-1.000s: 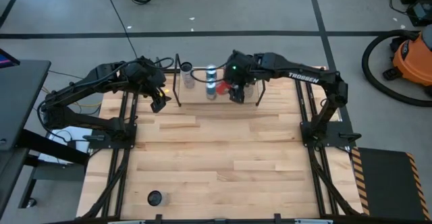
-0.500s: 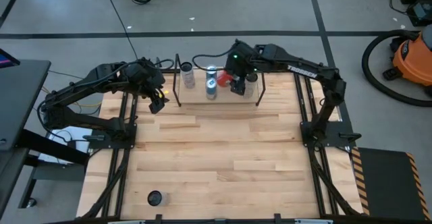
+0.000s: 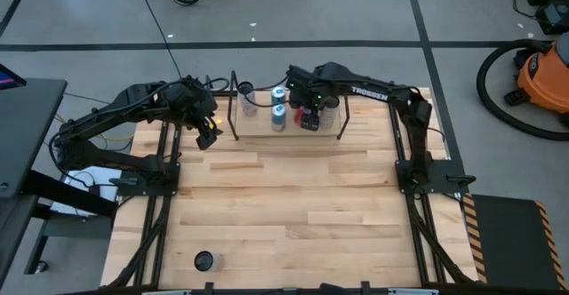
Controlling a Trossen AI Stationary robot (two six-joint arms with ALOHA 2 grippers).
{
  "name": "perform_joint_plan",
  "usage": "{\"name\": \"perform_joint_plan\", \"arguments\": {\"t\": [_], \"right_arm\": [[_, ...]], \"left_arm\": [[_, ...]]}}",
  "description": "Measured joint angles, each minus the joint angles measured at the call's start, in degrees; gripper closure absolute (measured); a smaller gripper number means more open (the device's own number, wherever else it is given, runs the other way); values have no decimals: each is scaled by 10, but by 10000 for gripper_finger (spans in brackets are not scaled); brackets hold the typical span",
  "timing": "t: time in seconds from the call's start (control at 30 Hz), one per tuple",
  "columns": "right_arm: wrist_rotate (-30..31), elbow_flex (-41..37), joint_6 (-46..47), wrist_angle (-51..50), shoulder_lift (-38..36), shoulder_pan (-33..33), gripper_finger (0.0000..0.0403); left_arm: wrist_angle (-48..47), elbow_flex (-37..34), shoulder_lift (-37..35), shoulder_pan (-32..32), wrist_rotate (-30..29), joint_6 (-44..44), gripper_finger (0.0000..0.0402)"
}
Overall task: Place canned beverage on shelf
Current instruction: Put the red soda can on the shelf aligned with the other red soda can
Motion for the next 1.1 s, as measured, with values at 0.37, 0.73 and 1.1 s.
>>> {"name": "perform_joint_plan", "arguments": {"t": [0.37, 0.73, 1.1], "right_arm": [[-22, 44, -10, -48, 51, 0, 97], [-33, 37, -26, -34, 50, 0, 64], [-37, 36, -25, 2, 50, 0, 74]], "left_arm": [[-2, 0, 0, 0, 0, 0, 86], [-2, 0, 0, 0, 0, 0, 86], [-2, 0, 0, 0, 0, 1, 86]]}}
